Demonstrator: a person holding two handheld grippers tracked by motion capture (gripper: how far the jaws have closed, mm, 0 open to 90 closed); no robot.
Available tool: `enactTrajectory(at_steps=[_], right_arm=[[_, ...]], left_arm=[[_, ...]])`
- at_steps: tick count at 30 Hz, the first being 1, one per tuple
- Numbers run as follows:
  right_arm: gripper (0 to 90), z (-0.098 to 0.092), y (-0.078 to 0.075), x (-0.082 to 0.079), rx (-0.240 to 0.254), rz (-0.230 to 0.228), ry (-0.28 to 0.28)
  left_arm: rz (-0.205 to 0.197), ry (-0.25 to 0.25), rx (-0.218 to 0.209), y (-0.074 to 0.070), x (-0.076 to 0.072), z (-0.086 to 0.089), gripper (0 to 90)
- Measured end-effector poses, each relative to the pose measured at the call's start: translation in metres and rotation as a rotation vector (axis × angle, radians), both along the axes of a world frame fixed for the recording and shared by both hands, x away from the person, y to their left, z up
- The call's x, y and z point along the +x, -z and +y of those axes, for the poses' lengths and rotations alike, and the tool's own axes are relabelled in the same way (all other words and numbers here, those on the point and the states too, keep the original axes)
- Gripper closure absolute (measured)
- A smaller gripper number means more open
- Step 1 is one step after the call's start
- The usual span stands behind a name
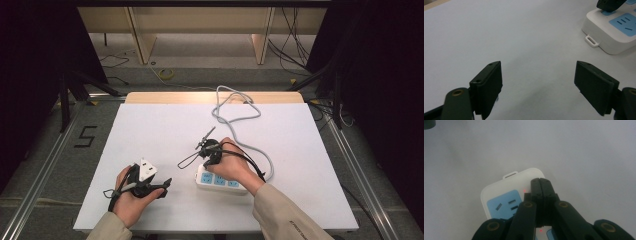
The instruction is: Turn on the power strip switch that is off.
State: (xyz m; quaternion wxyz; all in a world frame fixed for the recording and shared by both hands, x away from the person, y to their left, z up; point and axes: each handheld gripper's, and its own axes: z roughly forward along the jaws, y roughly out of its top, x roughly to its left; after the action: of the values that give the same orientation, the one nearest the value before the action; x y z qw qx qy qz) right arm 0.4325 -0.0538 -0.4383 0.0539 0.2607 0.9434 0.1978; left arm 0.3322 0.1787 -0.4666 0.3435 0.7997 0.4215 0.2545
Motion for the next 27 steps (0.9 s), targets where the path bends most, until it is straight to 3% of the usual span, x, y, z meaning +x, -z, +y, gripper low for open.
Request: enactTrajectory(at_steps=[10, 20, 27], right_arm=[[90.0, 0.001, -0.0002, -0.0025, -0.013, -0.021, -0.011], [90.0, 0.0002, 0.0002, -0.0029, 0.008, 0.0, -0.01], [90.0, 0.0, -0.0003, -0.0043, 0.01, -0.011, -0.014]], left_arm=[[0.002, 0.0, 0.002, 0.0005, 0.0004, 0.0007, 22.6], [0.002, -0.001, 0.0, 0.0004, 0.0002, 0.0002, 22.6], [0.004, 0.0, 0.001, 0.0003, 0.0001, 0.0001, 22.6]])
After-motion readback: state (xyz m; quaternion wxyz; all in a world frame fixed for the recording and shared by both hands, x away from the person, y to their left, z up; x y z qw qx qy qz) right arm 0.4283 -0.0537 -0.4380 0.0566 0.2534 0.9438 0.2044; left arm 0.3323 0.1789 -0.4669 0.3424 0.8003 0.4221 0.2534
